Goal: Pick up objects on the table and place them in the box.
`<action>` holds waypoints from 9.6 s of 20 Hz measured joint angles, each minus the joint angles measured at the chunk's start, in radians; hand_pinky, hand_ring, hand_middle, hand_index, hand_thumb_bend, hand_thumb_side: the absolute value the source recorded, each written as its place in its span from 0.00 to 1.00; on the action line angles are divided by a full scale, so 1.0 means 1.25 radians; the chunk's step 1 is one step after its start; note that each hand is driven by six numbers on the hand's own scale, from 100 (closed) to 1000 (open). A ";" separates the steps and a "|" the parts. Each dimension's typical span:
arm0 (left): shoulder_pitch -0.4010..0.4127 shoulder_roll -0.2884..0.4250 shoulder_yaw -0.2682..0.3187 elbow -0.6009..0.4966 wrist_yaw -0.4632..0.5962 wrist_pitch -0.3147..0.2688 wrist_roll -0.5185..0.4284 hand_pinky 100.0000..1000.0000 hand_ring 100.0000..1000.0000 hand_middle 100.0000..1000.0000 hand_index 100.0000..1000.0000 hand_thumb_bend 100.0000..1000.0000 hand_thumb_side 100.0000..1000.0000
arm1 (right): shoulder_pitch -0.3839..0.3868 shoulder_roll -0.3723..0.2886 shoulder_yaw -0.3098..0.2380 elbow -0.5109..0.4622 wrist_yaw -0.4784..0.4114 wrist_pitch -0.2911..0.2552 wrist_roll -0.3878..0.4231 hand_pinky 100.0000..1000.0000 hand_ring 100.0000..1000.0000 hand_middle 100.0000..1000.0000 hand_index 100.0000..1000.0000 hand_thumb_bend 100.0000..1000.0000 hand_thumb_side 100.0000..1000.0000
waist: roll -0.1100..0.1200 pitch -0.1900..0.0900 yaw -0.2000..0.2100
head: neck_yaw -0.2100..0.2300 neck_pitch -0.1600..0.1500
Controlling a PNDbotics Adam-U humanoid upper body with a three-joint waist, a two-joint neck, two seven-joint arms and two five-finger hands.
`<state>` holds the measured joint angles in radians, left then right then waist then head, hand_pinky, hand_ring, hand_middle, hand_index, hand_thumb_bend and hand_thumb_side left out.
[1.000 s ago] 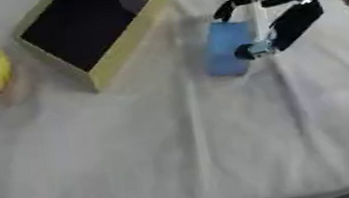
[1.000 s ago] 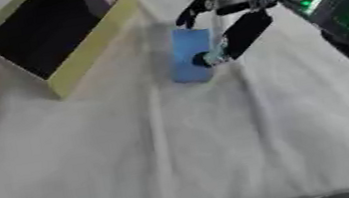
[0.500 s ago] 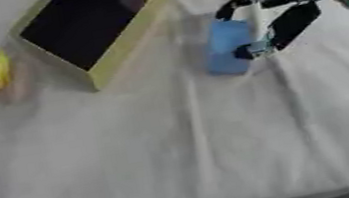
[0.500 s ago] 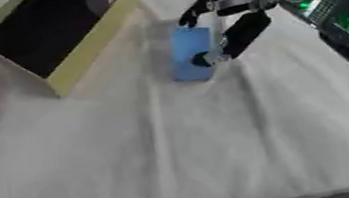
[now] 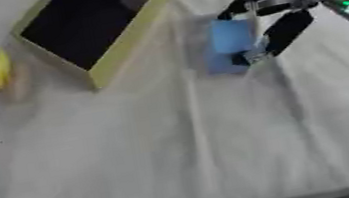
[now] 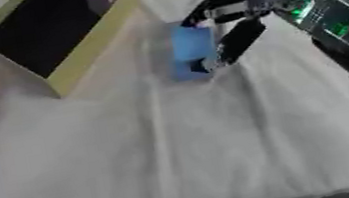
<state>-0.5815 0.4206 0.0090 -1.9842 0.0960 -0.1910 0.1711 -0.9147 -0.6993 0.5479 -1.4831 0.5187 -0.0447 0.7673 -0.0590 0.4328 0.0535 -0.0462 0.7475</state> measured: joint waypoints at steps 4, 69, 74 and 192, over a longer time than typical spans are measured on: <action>0.000 -0.004 0.000 0.000 0.000 -0.001 -0.002 0.61 0.62 0.60 0.77 0.00 0.60 | 0.000 0.009 0.001 0.009 0.027 -0.001 -0.018 0.93 1.00 0.82 0.93 0.26 0.57 | 0.000 0.000 0.000 | -0.001 -0.001; -0.073 -0.004 -0.032 0.000 0.014 -0.017 -0.041 0.61 0.64 0.61 0.77 0.00 0.58 | -0.239 0.110 -0.088 0.018 -0.142 -0.009 -0.165 0.85 0.75 0.55 0.66 0.00 0.14 | -0.060 0.036 0.151 | -0.180 -0.079; -0.087 -0.015 -0.039 0.000 0.015 -0.025 -0.053 0.61 0.64 0.61 0.77 0.00 0.58 | -0.247 0.157 -0.093 0.091 -0.087 -0.050 -0.183 0.85 0.77 0.58 0.69 0.00 0.14 | -0.067 0.042 0.177 | -0.207 -0.079; -0.036 -0.013 -0.039 0.000 0.021 0.001 -0.068 0.61 0.66 0.65 0.77 0.00 0.61 | 0.046 -0.090 -0.276 0.239 0.064 -0.091 -0.353 0.84 0.80 0.64 0.76 0.00 0.00 | -0.002 0.053 0.102 | -0.148 -0.120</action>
<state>-0.6264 0.4044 -0.0397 -1.9842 0.1224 -0.1901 0.0865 -0.8576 -0.8118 0.2034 -1.1846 0.5989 -0.1588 0.3261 -0.0621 0.4985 0.1815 -0.2311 0.5977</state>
